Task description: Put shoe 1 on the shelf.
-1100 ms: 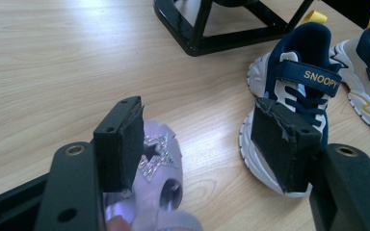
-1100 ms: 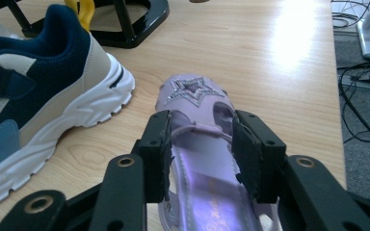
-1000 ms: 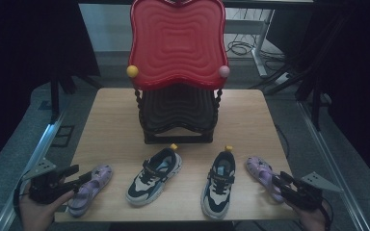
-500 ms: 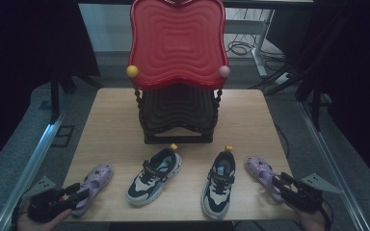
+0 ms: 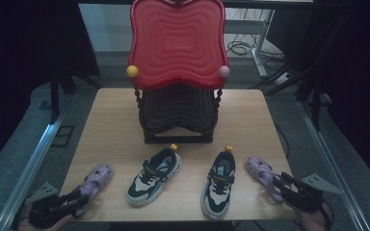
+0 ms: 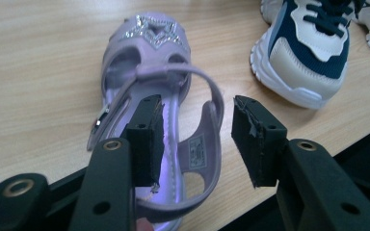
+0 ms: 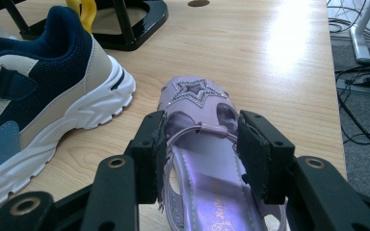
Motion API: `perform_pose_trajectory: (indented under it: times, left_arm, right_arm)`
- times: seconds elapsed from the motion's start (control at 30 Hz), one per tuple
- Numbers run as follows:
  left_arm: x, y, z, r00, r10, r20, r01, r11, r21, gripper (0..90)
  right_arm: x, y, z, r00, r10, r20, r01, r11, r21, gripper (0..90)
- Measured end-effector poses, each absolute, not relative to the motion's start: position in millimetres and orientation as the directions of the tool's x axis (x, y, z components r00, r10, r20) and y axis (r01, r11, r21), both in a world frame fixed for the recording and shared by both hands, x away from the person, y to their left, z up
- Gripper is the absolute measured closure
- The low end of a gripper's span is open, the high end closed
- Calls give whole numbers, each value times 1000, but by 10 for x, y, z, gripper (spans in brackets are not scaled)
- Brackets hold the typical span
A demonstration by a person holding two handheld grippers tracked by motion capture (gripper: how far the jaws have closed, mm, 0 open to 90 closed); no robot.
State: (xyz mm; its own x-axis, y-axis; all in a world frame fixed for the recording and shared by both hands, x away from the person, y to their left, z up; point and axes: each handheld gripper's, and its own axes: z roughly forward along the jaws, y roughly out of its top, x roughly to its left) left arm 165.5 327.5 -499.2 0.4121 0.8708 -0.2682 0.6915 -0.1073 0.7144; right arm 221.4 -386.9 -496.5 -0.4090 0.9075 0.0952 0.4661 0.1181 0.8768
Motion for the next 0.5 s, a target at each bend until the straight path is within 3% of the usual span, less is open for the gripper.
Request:
perform_pose_trajectory:
  times: [0.5]
  left_arm:
    - [1750,3161,-5057,459,857,-235,707,-192,681,738]
  right_arm:
    - [2213,-3874,-4967,-403,909,104,477,112,872,545]
